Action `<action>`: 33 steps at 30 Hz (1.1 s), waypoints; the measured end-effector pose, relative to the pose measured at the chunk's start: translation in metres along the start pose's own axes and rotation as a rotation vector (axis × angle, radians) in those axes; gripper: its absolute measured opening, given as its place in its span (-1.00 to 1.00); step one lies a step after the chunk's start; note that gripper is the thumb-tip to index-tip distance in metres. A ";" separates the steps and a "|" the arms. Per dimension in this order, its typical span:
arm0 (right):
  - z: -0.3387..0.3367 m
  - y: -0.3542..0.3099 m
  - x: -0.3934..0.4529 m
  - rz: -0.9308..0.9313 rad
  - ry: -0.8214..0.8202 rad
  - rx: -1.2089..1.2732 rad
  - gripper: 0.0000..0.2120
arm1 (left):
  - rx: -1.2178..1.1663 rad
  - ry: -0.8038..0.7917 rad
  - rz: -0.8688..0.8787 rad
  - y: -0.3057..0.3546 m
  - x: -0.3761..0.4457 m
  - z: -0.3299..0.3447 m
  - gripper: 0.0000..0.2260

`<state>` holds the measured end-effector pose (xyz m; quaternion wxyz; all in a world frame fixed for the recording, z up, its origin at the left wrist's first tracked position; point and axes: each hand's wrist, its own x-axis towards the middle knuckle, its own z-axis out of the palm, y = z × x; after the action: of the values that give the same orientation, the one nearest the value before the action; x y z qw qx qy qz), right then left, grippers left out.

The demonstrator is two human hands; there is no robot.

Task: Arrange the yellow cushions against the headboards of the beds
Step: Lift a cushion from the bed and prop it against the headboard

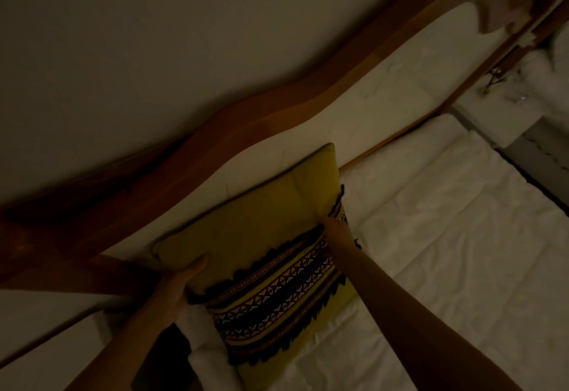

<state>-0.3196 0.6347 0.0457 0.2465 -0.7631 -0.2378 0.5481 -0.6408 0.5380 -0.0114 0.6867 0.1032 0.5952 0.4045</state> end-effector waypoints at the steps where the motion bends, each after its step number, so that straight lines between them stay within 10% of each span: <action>1: -0.007 -0.002 -0.004 -0.045 0.021 0.016 -0.49 | -0.014 -0.032 0.007 0.003 0.000 0.006 -0.60; 13: -0.050 -0.027 0.004 -0.415 0.338 0.100 -0.62 | -0.007 -0.210 0.134 0.029 0.020 0.074 -0.42; 23: -0.035 -0.025 0.050 0.056 0.003 0.053 -0.40 | 0.169 -0.082 0.175 0.026 0.038 0.078 -0.09; 33: -0.031 -0.018 0.037 -0.071 -0.069 -0.086 -0.39 | 0.047 0.072 0.260 0.020 0.024 0.088 -0.61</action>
<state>-0.2810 0.6688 0.0390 0.2245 -0.7446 -0.2964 0.5544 -0.5708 0.5971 0.0069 0.6040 0.1808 0.6106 0.4793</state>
